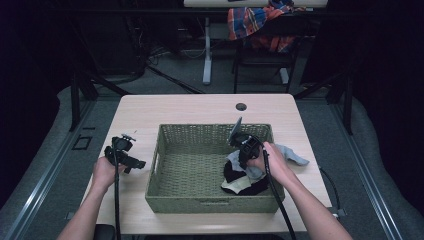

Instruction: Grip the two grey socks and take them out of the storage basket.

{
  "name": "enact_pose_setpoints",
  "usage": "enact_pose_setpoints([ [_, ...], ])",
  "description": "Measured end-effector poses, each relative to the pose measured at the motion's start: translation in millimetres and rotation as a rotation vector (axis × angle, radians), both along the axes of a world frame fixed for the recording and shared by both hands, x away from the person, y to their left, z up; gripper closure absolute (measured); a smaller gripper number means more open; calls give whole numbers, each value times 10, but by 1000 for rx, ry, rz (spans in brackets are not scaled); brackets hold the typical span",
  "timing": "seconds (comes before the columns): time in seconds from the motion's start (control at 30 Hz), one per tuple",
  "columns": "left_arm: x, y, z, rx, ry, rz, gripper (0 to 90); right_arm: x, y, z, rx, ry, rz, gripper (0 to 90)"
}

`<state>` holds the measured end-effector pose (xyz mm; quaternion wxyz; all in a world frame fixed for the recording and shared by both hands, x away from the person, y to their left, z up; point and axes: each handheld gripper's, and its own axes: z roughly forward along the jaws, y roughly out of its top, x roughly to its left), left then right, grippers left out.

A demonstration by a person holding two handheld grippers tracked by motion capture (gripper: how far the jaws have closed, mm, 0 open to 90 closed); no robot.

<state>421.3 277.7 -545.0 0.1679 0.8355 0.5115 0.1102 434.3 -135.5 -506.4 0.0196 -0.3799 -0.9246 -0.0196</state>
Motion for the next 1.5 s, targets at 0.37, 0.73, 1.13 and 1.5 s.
enact_pose_setpoints([
  [0.37, 24, -25, 6, 0, -5, -4, 1, -111, -97, 382, 84, -77, -4, 791],
  [0.73, 32, -82, 14, 4, 0, -19, 1, -185, -253, 694, 146, -122, -20, 797],
  [1.13, 77, -170, 11, 9, -2, -39, 1, -274, -528, 1020, 211, -204, -69, 797],
  [1.5, 75, -158, 9, 5, -3, -35, 1, -305, -795, 1248, 223, -260, -123, 794],
])
